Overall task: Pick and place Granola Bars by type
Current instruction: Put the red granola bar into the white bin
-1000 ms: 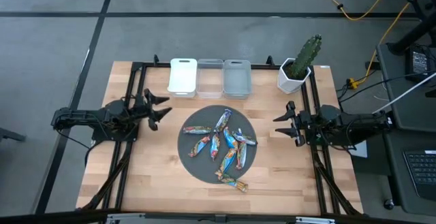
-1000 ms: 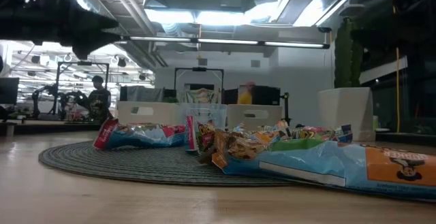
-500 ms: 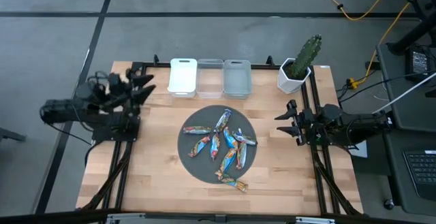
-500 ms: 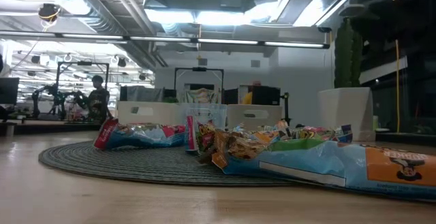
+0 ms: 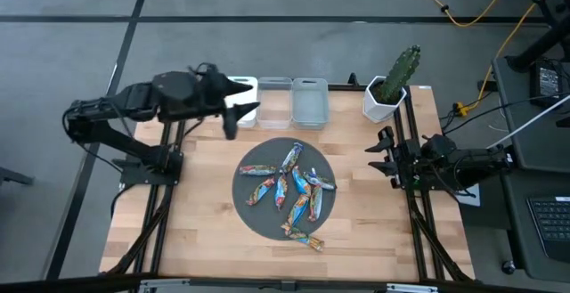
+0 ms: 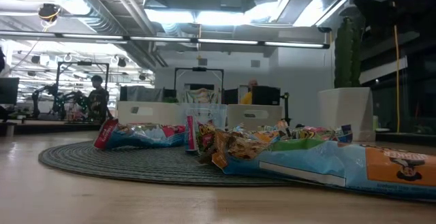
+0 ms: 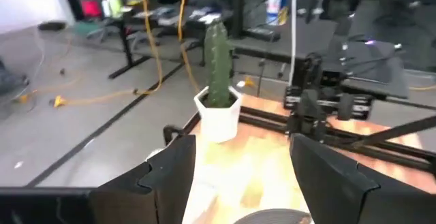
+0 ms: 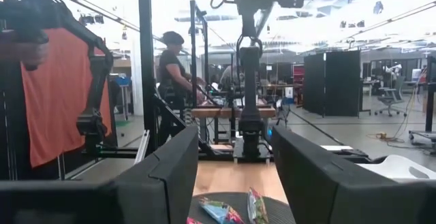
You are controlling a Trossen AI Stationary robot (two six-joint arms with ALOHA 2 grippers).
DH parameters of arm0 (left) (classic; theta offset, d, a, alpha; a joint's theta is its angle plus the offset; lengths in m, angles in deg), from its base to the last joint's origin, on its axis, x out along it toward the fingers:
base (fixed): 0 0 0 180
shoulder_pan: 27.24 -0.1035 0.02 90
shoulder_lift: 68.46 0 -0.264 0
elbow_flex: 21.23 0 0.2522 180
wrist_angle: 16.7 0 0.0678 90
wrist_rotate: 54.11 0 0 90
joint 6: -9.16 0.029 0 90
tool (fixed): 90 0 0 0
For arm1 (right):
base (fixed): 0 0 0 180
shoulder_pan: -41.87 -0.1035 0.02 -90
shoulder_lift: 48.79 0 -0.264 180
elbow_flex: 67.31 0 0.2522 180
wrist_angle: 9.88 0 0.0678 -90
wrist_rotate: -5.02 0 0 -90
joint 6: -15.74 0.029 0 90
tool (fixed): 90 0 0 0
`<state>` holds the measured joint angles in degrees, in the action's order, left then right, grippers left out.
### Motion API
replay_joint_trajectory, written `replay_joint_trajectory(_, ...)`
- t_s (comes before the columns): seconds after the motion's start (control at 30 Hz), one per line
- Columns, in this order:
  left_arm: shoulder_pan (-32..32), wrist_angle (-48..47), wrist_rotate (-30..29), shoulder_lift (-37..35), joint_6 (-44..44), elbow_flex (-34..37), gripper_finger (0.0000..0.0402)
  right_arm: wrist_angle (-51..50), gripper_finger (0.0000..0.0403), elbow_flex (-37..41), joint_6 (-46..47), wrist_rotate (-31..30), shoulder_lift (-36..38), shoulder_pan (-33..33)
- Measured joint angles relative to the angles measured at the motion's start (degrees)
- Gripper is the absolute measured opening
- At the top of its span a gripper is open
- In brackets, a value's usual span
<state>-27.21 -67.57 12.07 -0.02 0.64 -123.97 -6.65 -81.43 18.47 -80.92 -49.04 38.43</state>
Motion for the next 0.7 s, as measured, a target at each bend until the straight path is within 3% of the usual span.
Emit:
replay_joint_trajectory(0.13, -2.51, -11.99, 4.94, 3.63, -8.07, 1.32, 0.023, 0.0, 0.0189, -0.01, -0.03, -0.01, 0.0, 0.0)
replay_joint_trajectory(0.27, -2.96, -22.17, 10.02, 7.81, -13.92, 9.17, 0.023, -0.02, 0.0189, 0.0, -0.09, -0.02, 0.0, 0.0)
replay_joint_trajectory(0.5, -0.83, -14.86, 10.19, 13.46, -16.25, 28.73, 0.023, -0.13, 0.0189, 0.0, -0.11, -0.11, 0.0, 0.0)
replay_joint_trajectory(0.7, -0.76, -8.47, 11.61, 18.31, -16.17, 35.62, 0.023, -0.2, 0.0189, 0.0, -0.02, -0.09, 0.0, 0.0)
